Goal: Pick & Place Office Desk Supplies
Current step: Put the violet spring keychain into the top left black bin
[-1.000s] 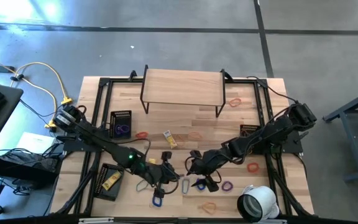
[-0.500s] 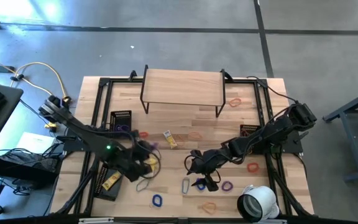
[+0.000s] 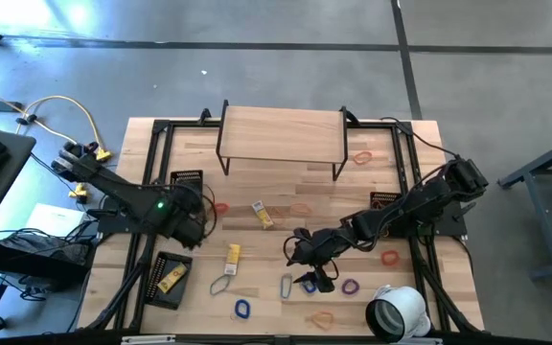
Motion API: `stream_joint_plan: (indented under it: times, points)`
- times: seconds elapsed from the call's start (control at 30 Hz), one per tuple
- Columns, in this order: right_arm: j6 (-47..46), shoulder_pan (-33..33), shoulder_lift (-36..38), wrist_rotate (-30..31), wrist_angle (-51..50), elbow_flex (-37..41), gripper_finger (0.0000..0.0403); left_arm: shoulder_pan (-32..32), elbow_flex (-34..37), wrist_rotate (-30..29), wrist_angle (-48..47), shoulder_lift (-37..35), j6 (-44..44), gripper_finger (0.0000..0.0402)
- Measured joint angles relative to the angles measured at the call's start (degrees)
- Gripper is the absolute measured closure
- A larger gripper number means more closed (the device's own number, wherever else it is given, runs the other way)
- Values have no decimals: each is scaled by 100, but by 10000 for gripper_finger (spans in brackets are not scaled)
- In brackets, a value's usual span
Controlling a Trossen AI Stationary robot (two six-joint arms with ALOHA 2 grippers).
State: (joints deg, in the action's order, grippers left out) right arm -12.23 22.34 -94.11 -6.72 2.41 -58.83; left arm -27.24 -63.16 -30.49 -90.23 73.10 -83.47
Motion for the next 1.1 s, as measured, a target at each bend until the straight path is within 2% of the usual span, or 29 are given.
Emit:
stream_joint_plan:
  times: [0.13, 0.3, 0.4, 0.53, 0.67, 0.9, 1.1]
  points:
    - [0, 1, 0, 105, -4, 0, 174, 403, 248, 105, 195, -67, 670, 388]
    - [-1, 27, 0, 87, -92, 0, 174, 1216, 649, 693, 402, -63, 1402, 388]
    - [0, 62, 0, 85, -178, 0, 174, 1760, 898, 987, 703, -61, 1991, 387]
    - [0, 71, 0, 83, -228, 0, 174, 2391, 1211, 1089, 1450, -83, 2862, 387]
    - [-1, 68, 0, 85, -208, 0, 174, 2956, 1529, 1513, 1933, -98, 3491, 387]
    - [0, 54, 0, 85, -128, 0, 174, 3422, 1854, 1559, 2295, -104, 4090, 387]
    - [-2, 54, 0, 242, -135, 0, 174, 3475, 1850, 1550, 2579, -104, 4165, 386]
